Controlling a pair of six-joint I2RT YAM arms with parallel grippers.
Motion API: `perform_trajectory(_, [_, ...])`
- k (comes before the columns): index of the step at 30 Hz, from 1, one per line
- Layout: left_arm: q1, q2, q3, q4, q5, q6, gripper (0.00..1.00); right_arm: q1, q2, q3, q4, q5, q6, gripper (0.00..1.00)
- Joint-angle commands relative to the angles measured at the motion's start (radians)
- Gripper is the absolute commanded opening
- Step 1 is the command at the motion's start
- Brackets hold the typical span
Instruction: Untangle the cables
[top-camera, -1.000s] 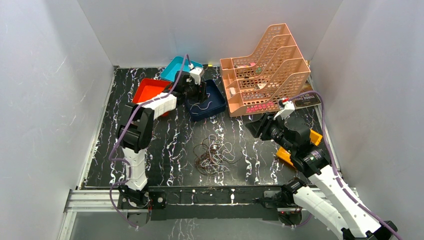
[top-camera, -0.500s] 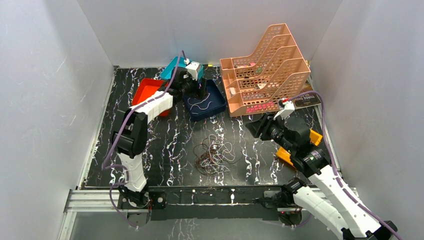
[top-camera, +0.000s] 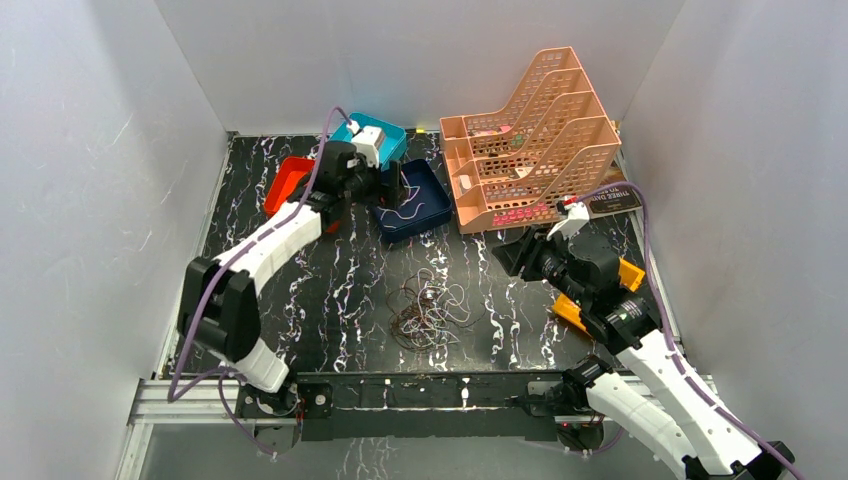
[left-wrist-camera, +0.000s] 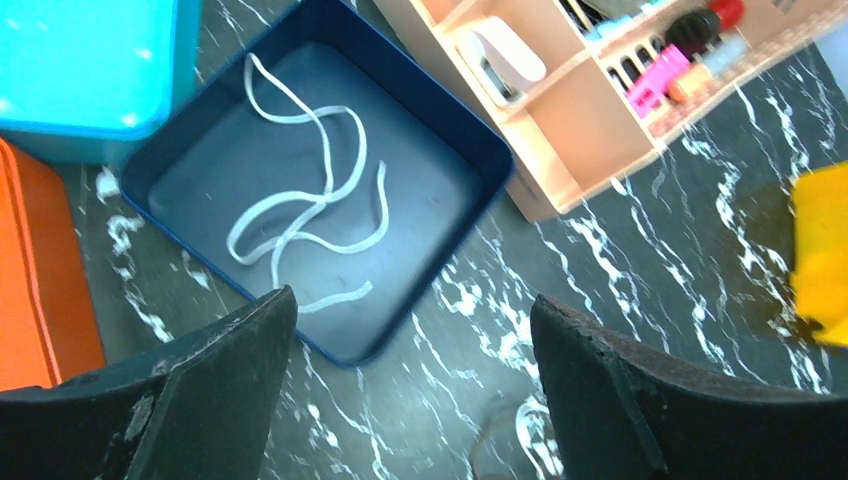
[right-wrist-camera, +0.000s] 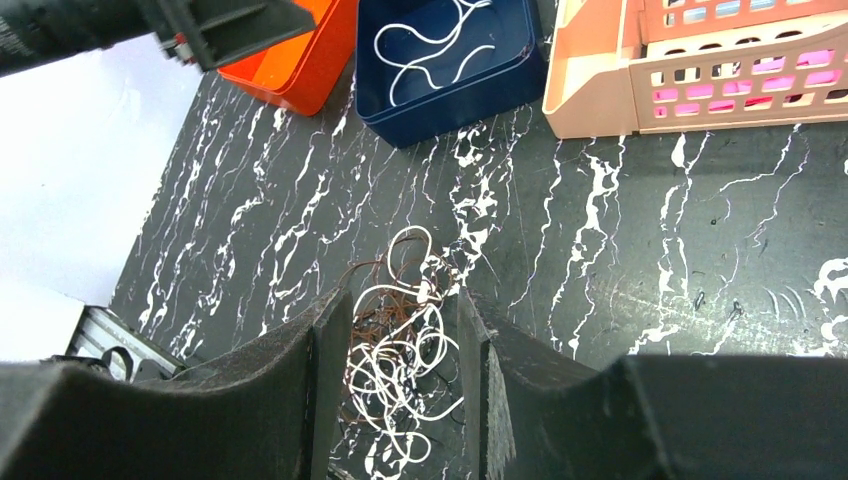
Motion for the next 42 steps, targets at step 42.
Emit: perform_trajectory(42, [-0.215,-0.613,-0.639,0.091,-0.19,-0.313,0.86,0.156,0.623,-0.039,0.222,-0.129,-0.039,0.49])
